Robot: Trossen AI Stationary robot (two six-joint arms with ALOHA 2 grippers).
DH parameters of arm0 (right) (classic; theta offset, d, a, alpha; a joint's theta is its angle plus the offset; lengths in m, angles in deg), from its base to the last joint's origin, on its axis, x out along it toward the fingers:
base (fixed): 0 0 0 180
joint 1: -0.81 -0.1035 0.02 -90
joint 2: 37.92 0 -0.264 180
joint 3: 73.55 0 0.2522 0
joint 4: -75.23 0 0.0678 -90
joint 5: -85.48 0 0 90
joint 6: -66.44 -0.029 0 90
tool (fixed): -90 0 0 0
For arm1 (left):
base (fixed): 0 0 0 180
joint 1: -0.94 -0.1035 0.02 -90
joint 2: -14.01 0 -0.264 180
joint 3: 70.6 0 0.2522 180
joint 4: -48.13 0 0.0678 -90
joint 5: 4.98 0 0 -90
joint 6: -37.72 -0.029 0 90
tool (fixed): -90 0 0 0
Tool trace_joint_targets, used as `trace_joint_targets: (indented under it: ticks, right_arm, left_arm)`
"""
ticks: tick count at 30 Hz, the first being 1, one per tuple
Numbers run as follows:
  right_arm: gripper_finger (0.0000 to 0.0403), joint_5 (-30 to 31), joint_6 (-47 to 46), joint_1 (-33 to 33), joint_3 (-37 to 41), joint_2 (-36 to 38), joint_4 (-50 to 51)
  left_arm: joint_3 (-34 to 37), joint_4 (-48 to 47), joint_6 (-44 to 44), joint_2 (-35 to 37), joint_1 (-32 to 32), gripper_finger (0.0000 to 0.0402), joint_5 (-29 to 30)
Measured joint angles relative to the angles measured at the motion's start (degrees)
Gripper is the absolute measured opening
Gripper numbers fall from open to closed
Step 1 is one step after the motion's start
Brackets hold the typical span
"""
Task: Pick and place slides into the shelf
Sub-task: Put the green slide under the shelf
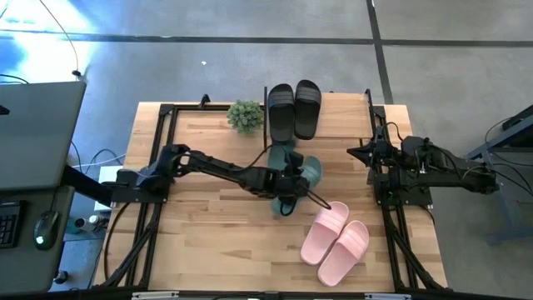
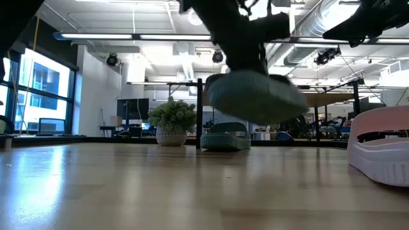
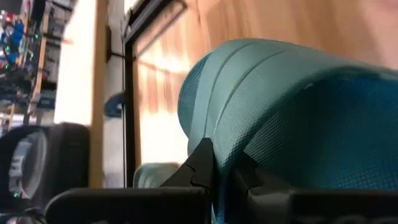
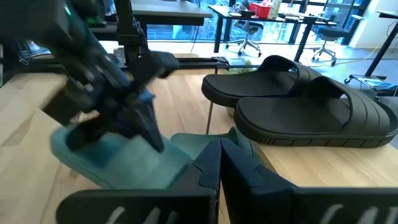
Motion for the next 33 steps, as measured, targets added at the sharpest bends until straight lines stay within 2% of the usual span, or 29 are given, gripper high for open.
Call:
trace_joint_targets:
  ticks: [6, 11, 20, 30, 33]
  right_arm:
    - [0.0000, -0.1, 0.0, 0.0, 0.0, 0.0, 0.0]
    - [0.0000, -0.1, 0.0, 0.0, 0.0, 0.0, 0.0]
    - [0.0000, -0.1, 0.0, 0.0, 0.0, 0.0, 0.1]
    - [0.0000, -0.1, 0.0, 0.0, 0.0, 0.0, 0.1]
    - [0.0000, -0.1, 0.0, 0.0, 0.0, 0.0, 0.1]
  left_arm:
    - [0.0, 0.5, -4.2, -3.3, -0.9, 0.0000, 1.1]
    - [0.0, 4.8, -7.0, -6.0, -0.9, 0.0000, 2.9]
    - [0.0, 10.8, -10.5, -6.7, -2.4, 0.0000, 6.7]
    - [-0.3, 13.4, -14.2, -7.4, -5.9, 0.0000, 5.3]
    - [-2.3, 13.5, -16.4, -8.5, -6.3, 0.0000, 3.0]
